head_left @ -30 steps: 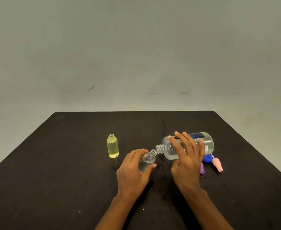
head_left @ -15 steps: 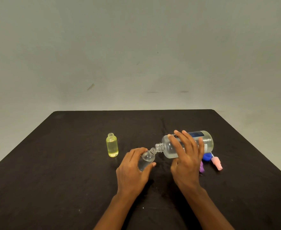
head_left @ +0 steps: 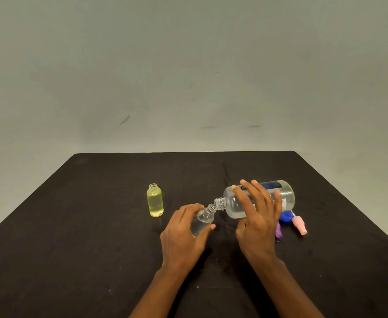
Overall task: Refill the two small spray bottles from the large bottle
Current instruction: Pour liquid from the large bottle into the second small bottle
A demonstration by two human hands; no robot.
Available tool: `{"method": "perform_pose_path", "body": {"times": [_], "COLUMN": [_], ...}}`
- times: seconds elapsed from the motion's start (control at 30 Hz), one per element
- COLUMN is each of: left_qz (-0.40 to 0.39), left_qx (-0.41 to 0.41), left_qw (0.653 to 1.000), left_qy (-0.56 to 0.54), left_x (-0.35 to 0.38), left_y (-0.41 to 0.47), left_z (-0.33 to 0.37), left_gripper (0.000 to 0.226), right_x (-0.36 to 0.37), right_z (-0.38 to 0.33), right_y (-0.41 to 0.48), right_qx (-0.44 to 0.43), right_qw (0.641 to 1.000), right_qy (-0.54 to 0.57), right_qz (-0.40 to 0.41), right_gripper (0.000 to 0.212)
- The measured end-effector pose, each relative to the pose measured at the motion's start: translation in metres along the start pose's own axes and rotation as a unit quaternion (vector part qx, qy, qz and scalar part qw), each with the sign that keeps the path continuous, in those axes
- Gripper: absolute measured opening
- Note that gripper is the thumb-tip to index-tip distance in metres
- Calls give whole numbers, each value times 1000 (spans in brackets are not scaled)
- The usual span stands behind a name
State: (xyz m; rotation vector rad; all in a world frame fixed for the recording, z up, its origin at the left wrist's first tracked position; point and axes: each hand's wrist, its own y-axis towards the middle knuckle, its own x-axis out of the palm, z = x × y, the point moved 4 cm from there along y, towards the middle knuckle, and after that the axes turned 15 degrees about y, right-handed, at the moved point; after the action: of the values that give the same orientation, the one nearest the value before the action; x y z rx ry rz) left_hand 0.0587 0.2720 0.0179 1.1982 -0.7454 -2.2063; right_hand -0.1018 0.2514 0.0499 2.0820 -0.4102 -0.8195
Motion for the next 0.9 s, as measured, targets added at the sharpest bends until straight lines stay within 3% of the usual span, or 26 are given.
{"method": "perform_pose_path", "body": {"times": [0.4,0.9], "left_qz": [-4,-9], "left_qx": [-2,-6], "left_qw": [1000,1000], "left_qy": [1,0], "left_x": [0,1], "left_y": [0,-1], "left_z": [-1,-2], "left_gripper": [50,54], "right_x": [0,0], "right_z": [0,0], "right_y": [0,0], "right_qx": [-10,-10], "right_qw": [1000,1000], "right_qy": [3,-6], "right_qz": [9,11], "right_gripper": [87,78]}}
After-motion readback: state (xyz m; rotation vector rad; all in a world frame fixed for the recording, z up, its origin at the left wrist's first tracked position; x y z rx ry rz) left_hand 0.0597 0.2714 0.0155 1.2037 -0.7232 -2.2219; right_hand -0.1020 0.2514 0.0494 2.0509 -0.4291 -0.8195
